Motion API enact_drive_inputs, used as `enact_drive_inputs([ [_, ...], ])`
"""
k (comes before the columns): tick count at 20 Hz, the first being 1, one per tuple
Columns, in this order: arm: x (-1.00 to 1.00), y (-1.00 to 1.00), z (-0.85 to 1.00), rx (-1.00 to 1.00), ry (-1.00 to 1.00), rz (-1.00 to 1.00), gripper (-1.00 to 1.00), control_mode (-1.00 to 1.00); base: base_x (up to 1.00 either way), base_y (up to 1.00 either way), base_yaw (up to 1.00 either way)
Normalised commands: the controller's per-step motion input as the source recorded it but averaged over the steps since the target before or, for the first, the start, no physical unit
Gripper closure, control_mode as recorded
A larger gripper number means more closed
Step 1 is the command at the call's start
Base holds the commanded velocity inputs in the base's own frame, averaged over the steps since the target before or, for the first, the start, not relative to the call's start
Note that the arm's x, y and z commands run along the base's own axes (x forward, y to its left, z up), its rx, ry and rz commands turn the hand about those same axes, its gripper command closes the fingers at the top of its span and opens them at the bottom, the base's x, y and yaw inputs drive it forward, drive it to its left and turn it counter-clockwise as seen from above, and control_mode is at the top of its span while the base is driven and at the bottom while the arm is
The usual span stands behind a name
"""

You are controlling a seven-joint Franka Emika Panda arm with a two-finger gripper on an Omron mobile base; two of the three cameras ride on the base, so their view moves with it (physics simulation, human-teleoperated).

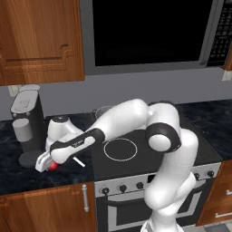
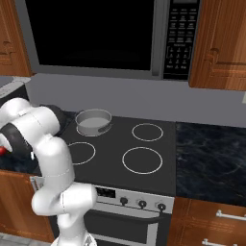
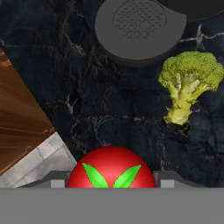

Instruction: Put the tomato and broccoli in the pot. Retrieve the spatula and lightly stir the vegetables in the pot.

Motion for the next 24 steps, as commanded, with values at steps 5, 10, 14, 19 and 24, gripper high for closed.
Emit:
enact_drive_inputs([
  [5, -0.32, -1.0, 0.4, 0.24, -0.11, -0.16, 1.0, -1.0, 0.0, 0.0, 0.0],
  [10, -0.28, -1.0, 0.48, 0.22, -0.13, -0.19, 1.0, -1.0, 0.0, 0.0, 0.0],
  [14, 0.0, -0.97, 0.75, 0.02, 0.04, -0.22, 1.0, -1.0, 0.0, 0.0, 0.0],
  [19, 0.14, -0.96, 0.83, 0.0, 0.18, -0.26, 1.0, -1.0, 0.0, 0.0, 0.0],
  [24, 0.14, -0.7, 0.26, 0.0, 0.03, -0.42, 1.0, -1.0, 0.0, 0.0, 0.0],
])
